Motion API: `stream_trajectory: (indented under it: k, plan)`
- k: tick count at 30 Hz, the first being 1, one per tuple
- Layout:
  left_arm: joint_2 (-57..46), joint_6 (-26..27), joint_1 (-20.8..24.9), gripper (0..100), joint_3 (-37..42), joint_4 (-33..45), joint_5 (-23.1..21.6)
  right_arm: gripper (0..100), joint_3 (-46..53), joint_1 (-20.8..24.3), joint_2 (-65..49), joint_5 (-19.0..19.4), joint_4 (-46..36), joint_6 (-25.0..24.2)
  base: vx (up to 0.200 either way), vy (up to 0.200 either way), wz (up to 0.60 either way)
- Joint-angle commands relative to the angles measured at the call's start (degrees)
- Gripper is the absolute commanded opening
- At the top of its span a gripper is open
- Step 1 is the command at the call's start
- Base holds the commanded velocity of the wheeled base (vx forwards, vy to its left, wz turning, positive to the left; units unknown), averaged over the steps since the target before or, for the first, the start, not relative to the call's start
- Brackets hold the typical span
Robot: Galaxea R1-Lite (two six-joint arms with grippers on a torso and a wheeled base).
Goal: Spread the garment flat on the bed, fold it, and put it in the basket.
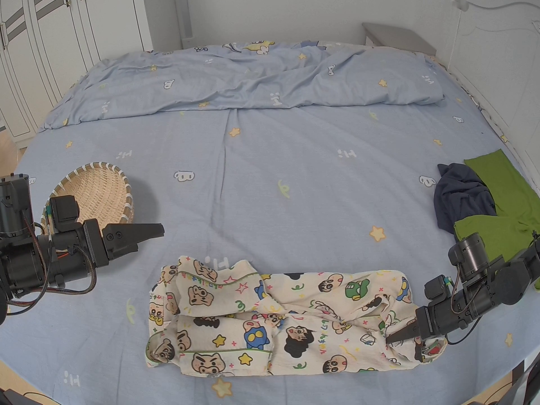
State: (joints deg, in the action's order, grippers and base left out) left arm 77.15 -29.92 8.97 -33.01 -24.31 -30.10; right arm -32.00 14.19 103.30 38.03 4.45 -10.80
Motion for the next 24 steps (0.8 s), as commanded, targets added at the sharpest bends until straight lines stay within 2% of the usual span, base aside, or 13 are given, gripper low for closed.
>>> stream_trajectory:
  k: [1, 4, 5, 10, 14, 18, 19, 21, 22, 23, 24]
  plan:
    - [-0.7, 0.1, 0.1, 100, 0.3, 0.0, -0.2, 0, -0.7, 0.2, -3.6, -1.4, -1.3, -0.7, 0.0, 0.0, 0.0]
    - [-1.7, 0.1, 0.4, 100, 0.4, 0.0, -0.5, 0, -1.9, 0.7, -8.5, -3.1, -3.3, -2.8, 0.0, 0.0, 0.0]
    - [-2.4, 0.1, 0.9, 100, 0.5, 0.0, -0.5, 0, -4.4, 2.6, -13.0, -4.1, -6.5, -5.9, 0.0, 0.0, 0.0]
    - [-3.2, 0.1, 1.0, 100, 0.6, 0.1, -0.5, 0, -9.3, 5.1, -20.7, -6.9, -13.2, -7.7, 0.0, 0.0, 0.0]
    - [-3.4, 0.0, 0.9, 100, 0.7, 0.1, -0.5, 0, -15.4, 8.2, -22.2, -14.1, -17.9, -9.2, 0.0, 0.0, 0.0]
    - [-4.2, -0.1, 1.0, 100, 0.7, 0.1, -0.5, 0, -21.2, 14.1, -21.9, -21.8, -20.7, -13.5, 0.0, 0.0, 0.0]
    - [-4.2, -0.1, 1.0, 100, 0.7, 0.1, -0.5, 0, -21.2, 14.1, -21.9, -21.8, -20.7, -13.5, 0.0, 0.0, 0.0]
    - [-4.6, -0.1, 1.0, 100, 0.8, 0.1, -0.6, 0, -24.2, 18.9, -21.6, -27.1, -22.5, -15.0, 0.0, 0.0, 0.0]
    - [-4.6, -0.1, 1.0, 100, 0.8, 0.1, -0.6, 0, -24.2, 18.9, -21.6, -27.1, -22.5, -15.0, 0.0, 0.0, 0.0]
    - [-4.6, -0.2, 0.9, 100, 0.7, 0.1, -0.5, 0, -26.5, 22.4, -21.1, -31.0, -24.3, -15.1, 0.0, 0.0, 0.0]
    - [-4.6, -0.2, 0.9, 100, 0.7, 0.1, -0.6, 0, -27.8, 24.0, -20.5, -32.5, -25.4, -15.0, 0.0, 0.0, 0.0]
